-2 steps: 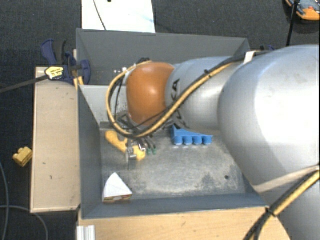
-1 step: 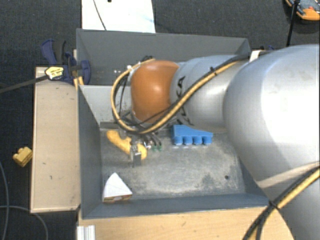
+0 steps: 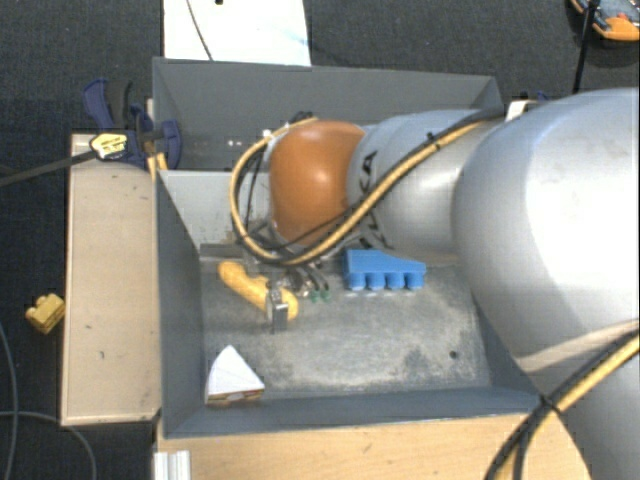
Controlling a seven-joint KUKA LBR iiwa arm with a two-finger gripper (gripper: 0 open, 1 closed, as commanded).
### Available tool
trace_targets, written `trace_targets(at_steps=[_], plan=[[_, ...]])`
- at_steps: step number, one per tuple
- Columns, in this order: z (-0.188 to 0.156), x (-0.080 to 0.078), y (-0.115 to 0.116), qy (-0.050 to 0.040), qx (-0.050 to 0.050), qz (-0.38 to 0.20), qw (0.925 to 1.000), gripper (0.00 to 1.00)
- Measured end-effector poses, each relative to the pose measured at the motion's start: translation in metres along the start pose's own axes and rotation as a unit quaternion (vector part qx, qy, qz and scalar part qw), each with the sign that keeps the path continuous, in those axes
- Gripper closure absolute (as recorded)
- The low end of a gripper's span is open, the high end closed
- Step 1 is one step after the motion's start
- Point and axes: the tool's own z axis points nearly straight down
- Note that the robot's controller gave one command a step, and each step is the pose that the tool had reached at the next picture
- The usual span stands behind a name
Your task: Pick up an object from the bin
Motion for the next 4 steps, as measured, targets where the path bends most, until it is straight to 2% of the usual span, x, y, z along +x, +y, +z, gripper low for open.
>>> trace_targets(at_steps=[1,2,3,4], plan=[[0.002,0.006,0.000,-0.0024,-0.001,0.049,0.9988,0.00],[0.003,0.005,-0.002,-0.0022,-0.001,0.058,0.9983,0.00],[0.002,0.006,-0.011,-0.0021,-0.001,0.121,0.9926,0.00],[0.001,0.009,-0.017,-0.0009,-0.001,0.143,0.9897,0.00]])
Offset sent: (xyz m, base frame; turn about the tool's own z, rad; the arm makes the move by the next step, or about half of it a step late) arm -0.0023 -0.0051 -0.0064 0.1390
